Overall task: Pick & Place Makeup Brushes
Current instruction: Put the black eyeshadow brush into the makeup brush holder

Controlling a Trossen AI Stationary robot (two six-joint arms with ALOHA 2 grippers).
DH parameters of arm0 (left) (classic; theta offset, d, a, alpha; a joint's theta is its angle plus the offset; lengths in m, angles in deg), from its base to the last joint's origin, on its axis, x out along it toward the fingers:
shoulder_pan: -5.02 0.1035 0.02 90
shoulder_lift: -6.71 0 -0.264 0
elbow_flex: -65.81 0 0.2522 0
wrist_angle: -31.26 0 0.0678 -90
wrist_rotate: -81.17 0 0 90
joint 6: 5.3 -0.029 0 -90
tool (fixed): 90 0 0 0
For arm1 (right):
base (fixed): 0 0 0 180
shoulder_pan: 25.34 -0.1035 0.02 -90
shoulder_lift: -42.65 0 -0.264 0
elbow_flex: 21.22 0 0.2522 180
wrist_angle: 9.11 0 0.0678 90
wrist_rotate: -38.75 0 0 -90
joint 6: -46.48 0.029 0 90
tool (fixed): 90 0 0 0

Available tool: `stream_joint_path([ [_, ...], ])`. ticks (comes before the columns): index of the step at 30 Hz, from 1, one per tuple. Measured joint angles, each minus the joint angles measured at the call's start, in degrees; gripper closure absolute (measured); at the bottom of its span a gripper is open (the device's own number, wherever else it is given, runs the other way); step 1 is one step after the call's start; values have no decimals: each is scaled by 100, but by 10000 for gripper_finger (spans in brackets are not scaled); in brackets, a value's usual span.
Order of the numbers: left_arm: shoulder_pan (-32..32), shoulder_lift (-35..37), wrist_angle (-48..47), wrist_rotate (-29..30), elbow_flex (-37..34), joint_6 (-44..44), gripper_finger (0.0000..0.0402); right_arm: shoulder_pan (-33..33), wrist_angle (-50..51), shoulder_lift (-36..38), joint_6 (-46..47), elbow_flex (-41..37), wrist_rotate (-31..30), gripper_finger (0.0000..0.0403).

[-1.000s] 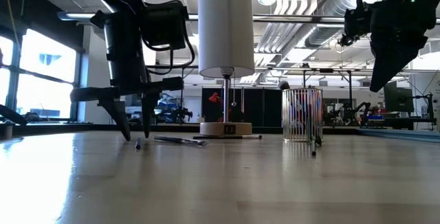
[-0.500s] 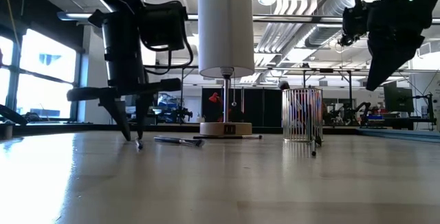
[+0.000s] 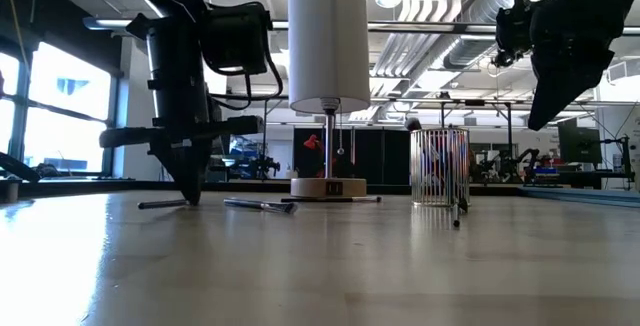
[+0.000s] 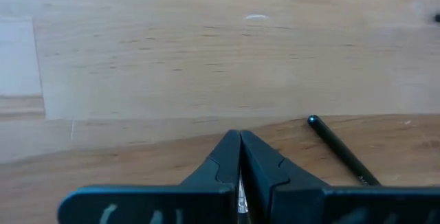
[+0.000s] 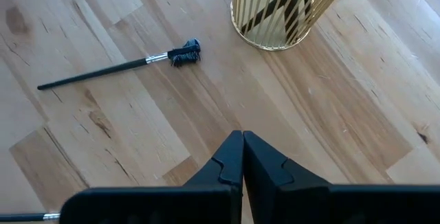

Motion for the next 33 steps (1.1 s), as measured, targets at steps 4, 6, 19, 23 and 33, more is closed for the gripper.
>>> stream_joint_path([
  [4,-252,172,69,733,5,-84,401,0,-103,0,2,0,-46,400],
  [6,-389,347,73,1216,106,-154,401,-1,-209,0,3,0,-113,401],
  [19,-807,1351,1563,2693,1507,-3964,401,177,-3476,-2,-1737,2,-215,337],
  [23,-807,1349,2461,2379,2062,-5572,401,262,-4742,-2,-2545,2,-61,310],
  [33,-807,1082,3861,1293,2869,-7489,401,433,-6808,-2,-3685,7,84,251],
])
